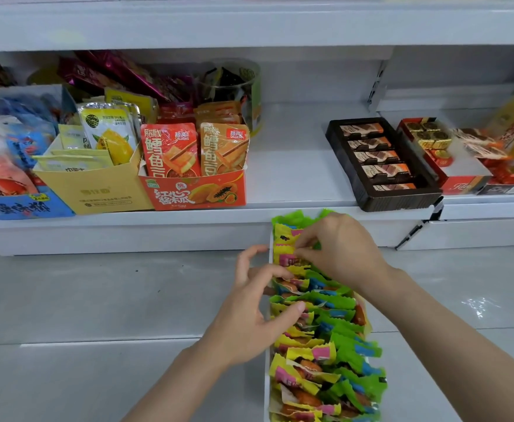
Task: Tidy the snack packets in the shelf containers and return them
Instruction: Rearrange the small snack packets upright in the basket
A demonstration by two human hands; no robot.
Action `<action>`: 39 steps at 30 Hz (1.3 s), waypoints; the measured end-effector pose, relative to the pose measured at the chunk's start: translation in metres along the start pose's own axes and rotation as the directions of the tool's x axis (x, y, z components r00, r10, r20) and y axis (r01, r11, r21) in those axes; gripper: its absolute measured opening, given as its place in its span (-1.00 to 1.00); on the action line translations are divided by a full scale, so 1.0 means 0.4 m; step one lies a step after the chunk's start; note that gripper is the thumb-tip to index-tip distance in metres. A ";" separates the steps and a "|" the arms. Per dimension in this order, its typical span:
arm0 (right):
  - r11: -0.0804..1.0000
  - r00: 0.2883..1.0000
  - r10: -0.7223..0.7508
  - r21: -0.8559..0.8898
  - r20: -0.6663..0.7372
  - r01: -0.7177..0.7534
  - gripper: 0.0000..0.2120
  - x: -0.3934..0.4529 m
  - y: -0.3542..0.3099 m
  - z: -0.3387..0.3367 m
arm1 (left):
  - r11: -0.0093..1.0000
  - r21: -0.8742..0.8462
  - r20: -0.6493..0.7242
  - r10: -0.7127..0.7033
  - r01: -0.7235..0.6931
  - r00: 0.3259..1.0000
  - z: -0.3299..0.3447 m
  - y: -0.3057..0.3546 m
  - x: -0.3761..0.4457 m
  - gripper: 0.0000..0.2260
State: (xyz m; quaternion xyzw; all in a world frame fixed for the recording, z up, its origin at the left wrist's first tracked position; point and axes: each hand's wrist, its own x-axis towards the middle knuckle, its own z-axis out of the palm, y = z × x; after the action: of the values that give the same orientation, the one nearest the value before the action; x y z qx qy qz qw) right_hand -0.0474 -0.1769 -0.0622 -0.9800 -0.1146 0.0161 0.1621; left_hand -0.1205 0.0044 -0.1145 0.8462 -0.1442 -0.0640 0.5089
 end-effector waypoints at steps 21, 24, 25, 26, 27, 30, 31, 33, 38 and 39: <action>0.994 0.992 -0.110 0.012 -0.058 0.111 -0.86 0.014 0.010 0.003 | 0.998 0.059 0.078 0.016 -0.021 0.997 -0.020 -0.001 0.030 -0.62; 0.968 0.980 -0.163 0.171 -0.116 0.181 -0.90 -0.004 0.015 -0.037 | 0.998 0.024 0.062 -0.059 0.057 0.996 -0.018 -0.003 0.027 -0.49; 0.956 0.983 -0.144 0.240 -0.110 0.167 -0.90 -0.011 0.016 -0.059 | 0.997 0.008 0.053 -0.081 0.081 0.995 -0.017 -0.002 0.026 -0.48; 0.947 0.989 -0.109 0.290 -0.102 0.134 -0.87 -0.017 0.017 -0.081 | 0.995 -0.004 0.046 -0.098 0.099 0.994 -0.016 0.000 0.026 -0.47; 0.942 0.991 -0.071 0.321 -0.110 0.103 -0.83 -0.022 0.017 -0.104 | 0.993 -0.012 0.039 -0.113 0.114 0.993 -0.015 0.003 0.026 -0.47; 0.882 0.984 0.028 0.467 -0.178 0.059 -0.82 -0.033 0.009 -0.190 | 0.984 -0.066 0.020 -0.165 0.166 0.986 -0.017 0.011 0.029 -0.38; 0.837 0.978 0.050 0.542 -0.204 0.070 -0.85 -0.039 0.003 -0.224 | 0.977 -0.095 0.023 -0.190 0.191 0.982 -0.020 0.016 0.030 -0.32; 0.744 0.964 0.059 0.655 -0.261 0.132 -0.86 -0.051 -0.008 -0.289 | 0.947 -0.202 0.034 -0.249 0.250 0.968 -0.025 0.028 0.030 -0.23; 0.540 0.975 0.084 0.832 -0.204 0.127 -0.81 -0.070 -0.017 -0.322 | 0.852 -0.496 -0.067 -0.226 0.164 0.972 -0.046 0.077 0.011 -0.42; 0.510 0.977 0.107 0.854 -0.184 0.105 -0.83 -0.069 -0.015 -0.309 | 0.819 -0.552 -0.047 -0.217 0.155 0.975 -0.051 0.089 0.005 -0.48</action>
State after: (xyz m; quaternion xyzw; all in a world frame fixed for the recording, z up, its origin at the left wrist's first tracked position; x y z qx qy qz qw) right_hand -0.0669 -0.2164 0.0568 -0.7665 -0.0730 -0.0343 0.6372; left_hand -0.1196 0.0053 -0.0736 0.6787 -0.0091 -0.1061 0.7266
